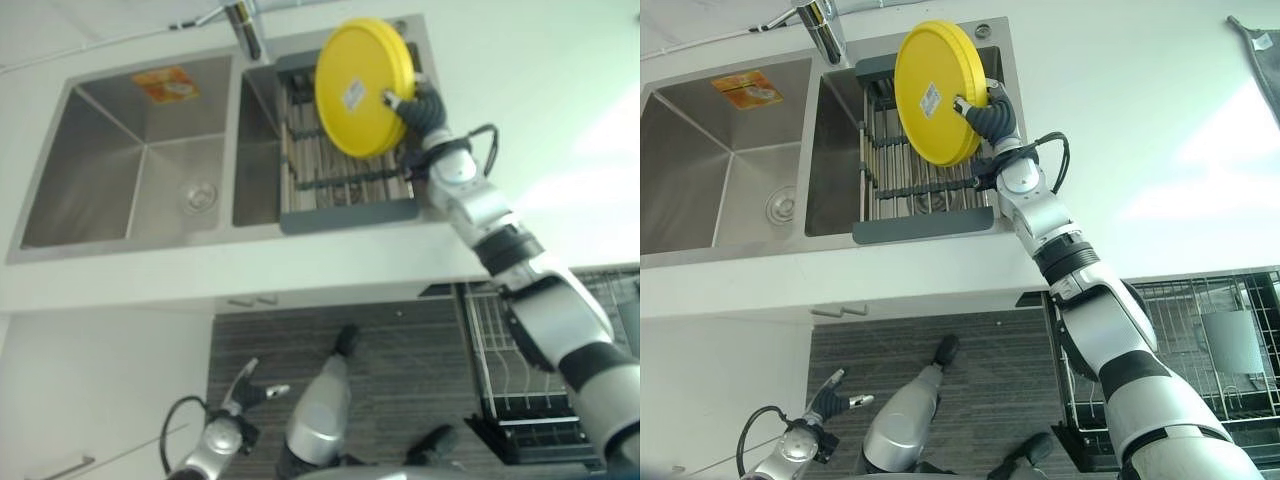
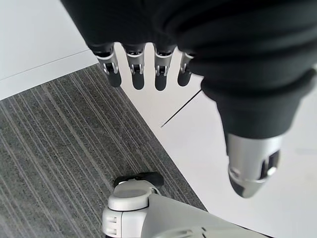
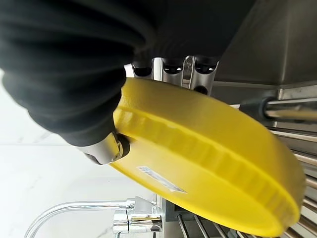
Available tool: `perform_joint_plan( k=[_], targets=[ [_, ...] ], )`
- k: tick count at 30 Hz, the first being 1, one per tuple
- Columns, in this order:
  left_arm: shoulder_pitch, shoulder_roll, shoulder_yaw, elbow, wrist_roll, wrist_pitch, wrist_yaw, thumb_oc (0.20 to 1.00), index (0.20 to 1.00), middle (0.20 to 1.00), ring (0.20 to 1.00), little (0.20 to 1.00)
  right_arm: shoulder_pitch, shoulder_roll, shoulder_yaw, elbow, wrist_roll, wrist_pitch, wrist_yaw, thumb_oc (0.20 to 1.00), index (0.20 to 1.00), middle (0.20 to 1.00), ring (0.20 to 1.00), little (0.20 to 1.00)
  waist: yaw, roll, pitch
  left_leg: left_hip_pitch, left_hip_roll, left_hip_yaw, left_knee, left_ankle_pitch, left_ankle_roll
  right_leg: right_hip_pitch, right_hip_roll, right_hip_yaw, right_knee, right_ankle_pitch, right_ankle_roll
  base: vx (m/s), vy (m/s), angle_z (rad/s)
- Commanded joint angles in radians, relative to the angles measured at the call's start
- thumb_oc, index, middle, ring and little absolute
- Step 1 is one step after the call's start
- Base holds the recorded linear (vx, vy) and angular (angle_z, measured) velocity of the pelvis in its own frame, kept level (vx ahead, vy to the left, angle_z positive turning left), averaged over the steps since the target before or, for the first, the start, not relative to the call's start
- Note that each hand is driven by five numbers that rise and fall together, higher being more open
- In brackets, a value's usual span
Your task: Place the dishes in the dishwasher.
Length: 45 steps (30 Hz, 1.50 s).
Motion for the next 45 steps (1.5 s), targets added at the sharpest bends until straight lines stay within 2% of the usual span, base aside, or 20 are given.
perform_joint_plan(
  k=[1, 6, 8, 12, 14, 19, 23, 25, 26, 30, 31, 32, 36, 38, 41, 45],
  targets=[
    [-0.034, 0.047, -0.041, 0.003, -0.047, -0.007, 0.008, 1.0, 1.0, 1.0, 1.0, 1.0, -0.085, -0.015, 0.045, -0.015, -0.002, -0.069, -0.021, 0.2, 0.2, 0.2, 0.2, 0.2, 0.013, 0.005, 0.008, -0.004, 0.004, 0.043, -0.022, 0.001, 0.032, -0.062, -0.079, 0.058, 0.137, 0.044, -0.008, 0.0, 0.0, 0.0],
    [-0.036, 0.037, -0.047, 0.023, -0.041, -0.019, 0.017, 1.0, 1.0, 1.0, 1.0, 1.0, -0.055, 0.002, 0.023, -0.048, 0.124, -0.21, -0.005, 0.2, 0.2, 0.2, 0.2, 0.2, 0.003, 0.004, 0.001, 0.002, 0.009, 0.056, -0.022, 0.0, 0.03, -0.057, -0.077, 0.058, 0.132, 0.047, -0.008, -0.01, -0.01, 0.0],
    [-0.04, 0.036, -0.052, 0.035, -0.037, -0.019, 0.017, 1.0, 1.0, 1.0, 1.0, 1.0, -0.019, 0.03, -0.022, -0.121, 0.216, -0.318, -0.006, 0.2, 0.2, 0.2, 0.2, 0.2, -0.008, 0.0, -0.011, 0.016, 0.015, 0.07, -0.022, -0.004, 0.028, -0.047, -0.07, 0.061, 0.126, 0.046, -0.011, -0.05, -0.082, -0.02],
    [-0.04, 0.027, -0.052, 0.061, -0.031, -0.024, 0.025, 1.0, 1.0, 1.0, 1.0, 1.0, 0.028, 0.059, -0.057, -0.249, 0.223, -0.393, -0.035, 0.2, 0.2, 0.2, 0.2, 0.2, -0.031, -0.011, -0.034, 0.039, 0.031, 0.095, -0.022, -0.014, 0.024, -0.034, -0.058, 0.07, 0.116, 0.043, -0.015, -0.04, -0.093, -0.07],
    [-0.032, 0.022, -0.049, 0.076, 0.017, -0.032, 0.037, 1.0, 1.0, 1.0, 1.0, 1.0, 0.066, 0.073, -0.075, -0.336, 0.217, -0.424, -0.047, 0.2, 0.2, 0.2, 0.2, 0.2, -0.049, -0.02, -0.056, 0.061, 0.045, 0.121, -0.022, -0.02, 0.019, -0.02, -0.052, 0.072, 0.107, 0.041, -0.017, -0.04, -0.105, -0.22],
    [-0.015, -0.001, -0.077, 0.11, 0.092, -0.028, 0.069, 1.0, 1.0, 1.0, 1.0, 1.0, 0.164, 0.089, -0.074, -0.511, 0.201, -0.435, -0.079, 0.2, 0.2, 0.2, 0.2, 0.2, -0.108, -0.039, -0.13, 0.134, 0.087, 0.194, -0.022, -0.033, 0.002, 0.022, -0.035, 0.079, 0.085, 0.034, -0.016, -0.01, -0.101, -0.56],
    [-0.019, -0.024, -0.096, 0.123, 0.127, 0.007, 0.071, 1.0, 1.0, 1.0, 1.0, 1.0, 0.252, 0.074, -0.089, -0.597, 0.267, -0.439, -0.119, 0.2, 0.2, 0.2, 0.2, 0.2, -0.167, -0.047, -0.199, 0.203, 0.114, 0.245, -0.022, -0.03, 0.007, 0.039, -0.017, 0.098, 0.1, 0.016, -0.043, 0.05, -0.124, -0.55],
    [-0.025, -0.031, -0.109, 0.126, 0.142, 0.021, 0.062, 1.0, 1.0, 1.0, 1.0, 1.0, 0.289, 0.067, -0.099, -0.625, 0.325, -0.444, -0.115, 0.2, 0.2, 0.2, 0.2, 0.2, -0.203, -0.043, -0.214, 0.25, 0.127, 0.275, -0.012, -0.044, 0.01, 0.048, -0.007, 0.129, 0.122, -0.008, -0.052, 0.08, -0.143, -0.46],
    [-0.034, -0.038, -0.118, 0.135, 0.134, 0.03, 0.06, 1.0, 1.0, 1.0, 1.0, 1.0, 0.319, 0.064, -0.104, -0.657, 0.353, -0.44, -0.115, 0.2, 0.2, 0.2, 0.2, 0.2, -0.235, -0.045, -0.221, 0.28, 0.135, 0.307, 0.006, -0.058, 0.009, 0.056, 0.0, 0.154, 0.126, -0.017, -0.06, 0.05, -0.153, -0.64],
    [-0.038, -0.058, -0.128, 0.16, 0.131, 0.023, 0.052, 1.0, 1.0, 1.0, 1.0, 1.0, 0.408, 0.05, -0.122, -0.725, 0.386, -0.429, -0.093, 0.2, 0.2, 0.2, 0.2, 0.2, -0.306, -0.05, -0.238, 0.321, 0.157, 0.379, 0.068, -0.099, 0.003, 0.071, 0.019, 0.215, 0.114, -0.019, -0.076, 0.03, -0.159, -0.72],
    [-0.032, -0.064, -0.131, 0.165, 0.134, 0.018, 0.051, 1.0, 1.0, 1.0, 1.0, 1.0, 0.454, 0.032, -0.136, -0.748, 0.406, -0.416, -0.069, 0.2, 0.2, 0.2, 0.2, 0.2, -0.336, -0.05, -0.244, 0.333, 0.168, 0.405, 0.081, -0.106, -0.001, 0.071, 0.024, 0.236, 0.115, -0.019, -0.079, 0.02, -0.161, -0.83],
    [-0.028, -0.068, -0.136, 0.168, 0.129, 0.018, 0.053, 1.0, 1.0, 1.0, 1.0, 1.0, 0.507, 0.01, -0.154, -0.77, 0.412, -0.409, -0.047, 0.2, 0.2, 0.2, 0.2, 0.2, -0.365, -0.051, -0.247, 0.343, 0.178, 0.431, 0.09, -0.11, -0.003, 0.066, 0.029, 0.255, 0.118, -0.019, -0.081, 0.03, -0.159, -0.72],
    [-0.02, -0.072, -0.142, 0.168, 0.144, 0.03, 0.046, 1.0, 1.0, 1.0, 1.0, 1.0, 0.648, -0.066, -0.223, -0.818, 0.37, -0.369, -0.013, 0.2, 0.2, 0.2, 0.2, 0.2, -0.423, -0.06, -0.25, 0.349, 0.194, 0.485, 0.111, -0.122, -0.004, 0.046, 0.031, 0.285, 0.134, -0.018, -0.081, 0.02, -0.109, -0.62],
    [-0.018, -0.064, -0.157, 0.153, 0.188, -0.003, 0.032, 1.0, 1.0, 1.0, 1.0, 1.0, 0.731, -0.106, -0.253, -0.814, 0.381, -0.339, 0.033, 0.2, 0.2, 0.2, 0.2, 0.2, -0.457, -0.066, -0.242, 0.345, 0.202, 0.511, 0.127, -0.129, -0.001, 0.023, 0.03, 0.302, 0.153, -0.021, -0.082, 0.03, -0.079, -0.34],
    [-0.023, -0.059, -0.184, 0.093, 0.207, -0.014, 0.024, 1.0, 1.0, 1.0, 1.0, 1.0, 0.794, -0.137, -0.272, -0.78, 0.349, -0.32, 0.087, 0.2, 0.2, 0.2, 0.2, 0.2, -0.479, -0.066, -0.227, 0.33, 0.202, 0.52, 0.14, -0.137, 0.005, -0.003, 0.029, 0.319, 0.168, -0.024, -0.081, 0.01, -0.024, -0.47],
    [-0.067, -0.034, -0.231, -0.012, 0.188, 0.03, -0.002, 1.0, 1.0, 1.0, 1.0, 1.0, 0.793, -0.182, -0.26, -0.686, 0.248, -0.333, 0.111, 0.2, 0.2, 0.2, 0.2, 0.2, -0.482, -0.066, -0.176, 0.251, 0.195, 0.493, 0.198, -0.154, 0.016, -0.07, 0.024, 0.338, 0.21, -0.031, -0.084, -0.11, -0.017, -0.06]
  ],
)
